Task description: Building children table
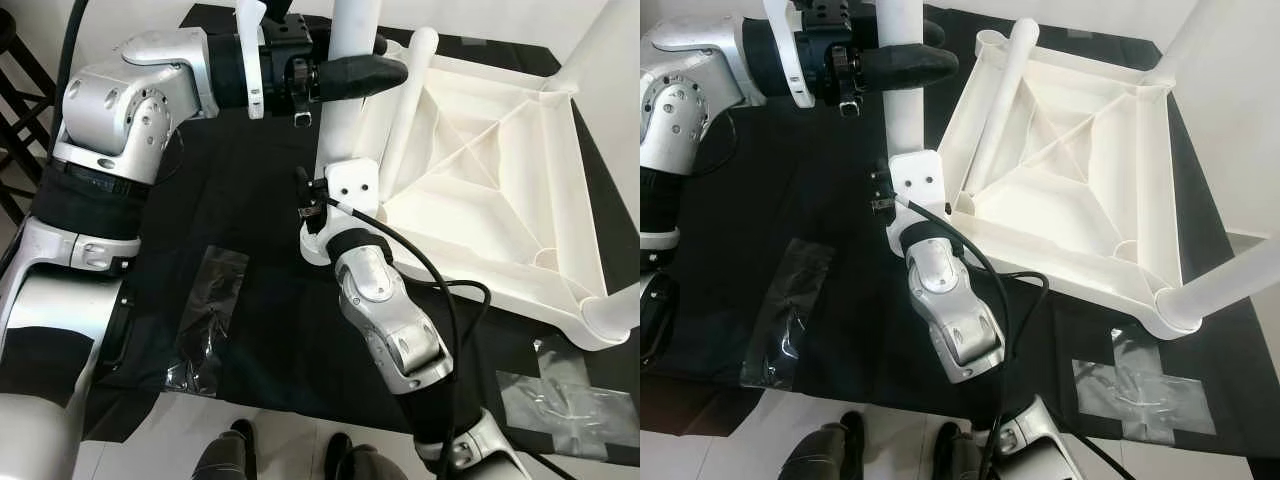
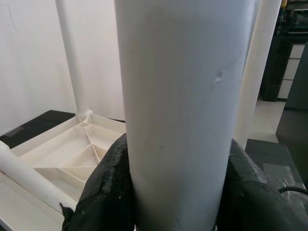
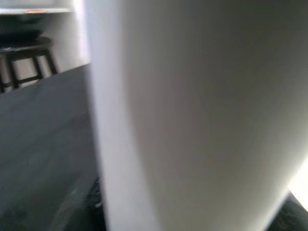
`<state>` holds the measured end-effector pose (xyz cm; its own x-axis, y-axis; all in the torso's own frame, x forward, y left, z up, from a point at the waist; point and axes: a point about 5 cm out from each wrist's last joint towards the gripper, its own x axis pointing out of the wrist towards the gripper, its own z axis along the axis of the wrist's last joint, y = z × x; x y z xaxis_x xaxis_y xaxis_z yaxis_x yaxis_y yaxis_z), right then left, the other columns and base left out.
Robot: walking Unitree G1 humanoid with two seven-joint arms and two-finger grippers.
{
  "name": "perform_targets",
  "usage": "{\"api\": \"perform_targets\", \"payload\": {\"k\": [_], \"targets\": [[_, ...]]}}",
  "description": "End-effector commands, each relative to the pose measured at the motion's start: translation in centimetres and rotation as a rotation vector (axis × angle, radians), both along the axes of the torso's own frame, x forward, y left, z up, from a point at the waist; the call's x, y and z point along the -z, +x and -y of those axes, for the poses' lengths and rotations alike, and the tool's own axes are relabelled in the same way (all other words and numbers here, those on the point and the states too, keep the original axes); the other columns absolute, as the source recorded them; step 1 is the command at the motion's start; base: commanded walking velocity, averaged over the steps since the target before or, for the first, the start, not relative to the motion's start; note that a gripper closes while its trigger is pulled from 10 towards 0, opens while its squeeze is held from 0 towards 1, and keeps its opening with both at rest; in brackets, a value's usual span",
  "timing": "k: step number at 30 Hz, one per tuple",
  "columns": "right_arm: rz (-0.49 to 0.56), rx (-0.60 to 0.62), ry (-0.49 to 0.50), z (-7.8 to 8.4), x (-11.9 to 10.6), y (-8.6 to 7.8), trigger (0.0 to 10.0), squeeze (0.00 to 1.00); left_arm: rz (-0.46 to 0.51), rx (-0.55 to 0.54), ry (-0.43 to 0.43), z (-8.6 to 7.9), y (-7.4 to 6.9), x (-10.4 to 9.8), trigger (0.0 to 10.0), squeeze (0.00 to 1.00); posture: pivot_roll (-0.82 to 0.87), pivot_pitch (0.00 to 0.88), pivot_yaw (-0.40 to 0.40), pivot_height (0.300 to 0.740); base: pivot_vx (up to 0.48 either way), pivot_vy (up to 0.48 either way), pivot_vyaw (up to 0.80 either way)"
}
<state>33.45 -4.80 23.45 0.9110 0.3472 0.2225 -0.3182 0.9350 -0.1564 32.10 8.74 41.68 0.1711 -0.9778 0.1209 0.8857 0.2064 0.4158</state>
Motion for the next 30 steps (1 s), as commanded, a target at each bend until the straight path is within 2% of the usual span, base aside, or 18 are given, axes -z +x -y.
{"api": "perform_targets", "payload": {"k": [1, 2, 3, 4, 5, 6, 7, 8, 9, 10, 11, 12, 13, 14, 19, 23, 24, 30], "targets": [[-0.013, -0.042, 0.014, 0.7, -0.2, 0.6, 10.0, 1.0, 0.013, 0.061, 0.046, 1.0, -0.7, 0.0, 0.0, 0.0, 0.14, 0.283, -0.038, 0.74, 0.0, 0.0, 0.0], [0.043, -0.133, 0.034, 1.6, -2.1, 1.1, 10.0, 1.0, 0.009, 0.065, 0.047, 1.0, -0.8, 0.0, 0.0, 0.0, 0.14, 0.285, -0.037, 0.74, 0.0, 0.0, 0.0], [0.043, -0.133, 0.034, 1.6, -2.1, 1.1, 10.0, 1.0, 0.009, 0.065, 0.047, 1.0, -0.8, 0.0, 0.0, 0.0, 0.14, 0.285, -0.037, 0.74, 0.0, 0.0, 0.0], [0.093, -0.225, 0.046, 2.2, -3.7, 1.5, 10.0, 1.0, 0.006, 0.069, 0.049, 1.0, -0.8, 0.0, 0.0, 0.0, 0.14, 0.286, -0.038, 0.74, 0.0, 0.0, 0.0], [0.131, -0.32, 0.021, 3.0, -5.2, 1.8, 10.0, 1.0, 0.003, 0.07, 0.05, 1.0, -0.8, -0.1, 0.0, 0.0, 0.14, 0.291, -0.039, 0.74, 0.0, 0.0, 0.0], [0.131, -0.32, 0.021, 3.0, -5.2, 1.8, 10.0, 1.0, 0.003, 0.07, 0.05, 1.0, -0.8, -0.1, 0.0, 0.0, 0.14, 0.291, -0.039, 0.74, 0.0, 0.0, 0.0], [0.159, -0.434, -0.034, 3.8, -6.6, 2.1, 10.0, 1.0, -0.002, 0.073, 0.054, 1.0, -0.8, 0.0, 0.0, 0.0, 0.14, 0.296, -0.043, 0.74, 0.0, 0.0, 0.0], [0.181, -0.559, -0.109, 4.4, -7.7, 2.2, 10.0, 0.65, -0.006, 0.075, 0.059, 1.0, -0.8, 0.1, 0.0, 0.0, 0.14, 0.303, -0.04, 0.74, 0.0, 0.0, 0.0], [0.181, -0.559, -0.109, 4.4, -7.7, 2.2, 10.0, 0.65, -0.006, 0.075, 0.059, 1.0, -0.8, 0.1, 0.0, 0.0, 0.14, 0.303, -0.04, 0.74, 0.0, 0.0, 0.0], [0.194, -0.638, -0.16, 4.9, -8.4, 2.2, 10.0, 0.19, -0.01, 0.077, 0.062, 1.0, -0.7, 0.2, 0.0, 0.0, 0.14, 0.304, -0.041, 0.74, 0.0, 0.0, 0.0], [0.194, -0.638, -0.16, 4.9, -8.4, 2.2, 10.0, 0.19, -0.01, 0.077, 0.062, 1.0, -0.7, 0.2, 0.0, 0.0, 0.14, 0.304, -0.041, 0.74, 0.0, 0.0, 0.0], [0.193, -0.735, -0.218, 5.2, -8.9, 2.1, 10.0, 0.19, -0.013, 0.081, 0.064, 1.0, -0.8, 0.2, 0.0, 0.0, 0.15, 0.309, -0.04, 0.74, 0.0, 0.0, 0.0], [0.176, -0.829, -0.264, 5.4, -9.2, 2.0, 10.0, 0.0, -0.015, 0.083, 0.064, 1.0, -0.8, 0.2, 0.0, 0.0, 0.15, 0.316, -0.041, 0.74, 0.0, 0.0, 0.0], [0.147, -0.907, -0.305, 5.4, -9.3, 2.1, 10.0, 0.0, -0.016, 0.086, 0.063, 1.0, -0.9, 0.1, 0.0, 0.0, 0.15, 0.321, -0.041, 0.74, 0.0, 0.0, 0.0], [0.092, -1.06, -0.352, 5.2, -9.5, 2.6, 10.0, 0.0, -0.022, 0.093, 0.067, 1.1, -1.0, 0.1, 0.0, 0.0, 0.16, 0.334, -0.038, 0.74, 0.0, 0.0, 0.0], [0.082, -1.093, -0.347, 5.0, -9.6, 2.8, 10.0, 0.0, -0.024, 0.096, 0.069, 1.1, -1.1, 0.1, 0.0, 0.0, 0.17, 0.34, -0.038, 0.74, 0.0, 0.0, 0.0], [0.065, -1.129, -0.35, 4.6, -9.6, 3.0, 0.0, 0.0, -0.027, 0.097, 0.074, 1.1, -1.2, 0.1, 0.0, 0.0, 0.18, 0.352, -0.037, 0.74, 0.0, 0.0, 0.0], [0.045, -1.231, -0.354, 3.8, -9.3, 3.3, 0.0, 0.0, -0.013, 0.103, 0.089, 1.3, -1.4, 0.2, 0.0, 0.0, 0.18, 0.371, -0.04, 0.74, 0.0, 0.0, 0.0]]}}
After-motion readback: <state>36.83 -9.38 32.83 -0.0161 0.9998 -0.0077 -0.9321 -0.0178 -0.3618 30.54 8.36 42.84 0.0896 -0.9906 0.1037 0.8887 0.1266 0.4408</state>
